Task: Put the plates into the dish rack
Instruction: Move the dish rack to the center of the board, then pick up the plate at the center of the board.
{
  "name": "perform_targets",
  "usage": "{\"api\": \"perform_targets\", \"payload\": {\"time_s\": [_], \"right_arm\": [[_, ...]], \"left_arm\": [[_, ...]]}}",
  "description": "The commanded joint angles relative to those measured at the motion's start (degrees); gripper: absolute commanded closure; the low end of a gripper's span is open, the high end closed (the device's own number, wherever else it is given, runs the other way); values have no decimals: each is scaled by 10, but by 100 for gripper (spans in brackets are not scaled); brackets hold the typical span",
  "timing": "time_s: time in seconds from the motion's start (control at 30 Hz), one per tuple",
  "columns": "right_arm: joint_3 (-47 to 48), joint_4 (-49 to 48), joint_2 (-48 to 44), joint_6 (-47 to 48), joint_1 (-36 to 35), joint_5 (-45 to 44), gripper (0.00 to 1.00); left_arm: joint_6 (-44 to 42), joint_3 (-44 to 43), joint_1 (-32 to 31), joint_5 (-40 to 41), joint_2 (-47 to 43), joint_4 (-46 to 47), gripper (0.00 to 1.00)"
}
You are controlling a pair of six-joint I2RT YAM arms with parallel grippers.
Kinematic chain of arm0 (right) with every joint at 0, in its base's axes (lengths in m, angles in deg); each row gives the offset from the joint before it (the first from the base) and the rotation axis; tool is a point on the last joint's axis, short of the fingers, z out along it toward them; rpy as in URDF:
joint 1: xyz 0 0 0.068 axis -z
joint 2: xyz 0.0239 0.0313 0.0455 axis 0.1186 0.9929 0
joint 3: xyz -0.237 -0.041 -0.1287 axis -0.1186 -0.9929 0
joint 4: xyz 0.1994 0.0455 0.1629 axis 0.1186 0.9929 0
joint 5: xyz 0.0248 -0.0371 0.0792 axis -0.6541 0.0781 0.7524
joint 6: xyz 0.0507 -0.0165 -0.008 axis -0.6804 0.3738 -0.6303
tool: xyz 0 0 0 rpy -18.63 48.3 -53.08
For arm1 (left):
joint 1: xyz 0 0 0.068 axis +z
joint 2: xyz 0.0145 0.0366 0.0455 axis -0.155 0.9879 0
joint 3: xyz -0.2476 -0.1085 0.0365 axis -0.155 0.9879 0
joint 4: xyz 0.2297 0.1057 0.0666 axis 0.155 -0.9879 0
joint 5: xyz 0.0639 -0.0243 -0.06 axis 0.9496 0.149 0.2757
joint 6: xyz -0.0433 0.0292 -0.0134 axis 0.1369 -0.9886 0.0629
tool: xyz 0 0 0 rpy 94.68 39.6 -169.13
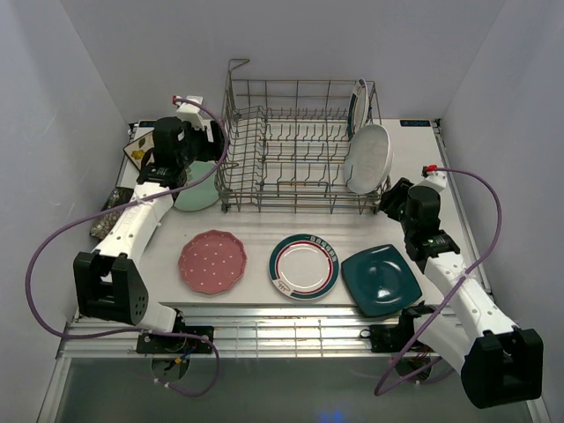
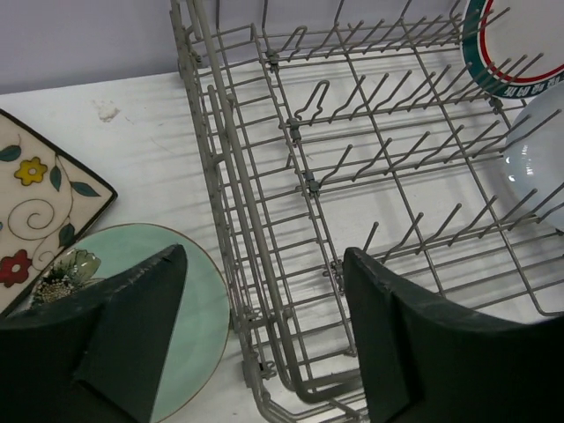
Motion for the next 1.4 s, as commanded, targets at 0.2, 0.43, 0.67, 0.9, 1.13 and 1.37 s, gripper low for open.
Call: {"api": "perform_targets", "payload": {"time_s": [0.2,0.43,0.67,0.9,1.13,1.37], "right_arm": [[-19,12,-81,-5,-5,35,45],[-62,-2,-94,-5,-5,123,43],[-113,-60,-97,-5,-7,234,33],[-144,-102,-94,13,-22,318,9],[-158,-133,-72,31,-64,348,3],[-145,-141,-21,39,-110,337,7]], "left_arm": [[-13,33,3,1,-85,25,4],[-27,75,3,2,-163,26,2],[-31,135,3,-49,-255,52,2],[-33,169,3,-90,-292,78,2],[-32,198,3,-141,-295,108,2],[-34,207,3,-140,-306,115,2]]}}
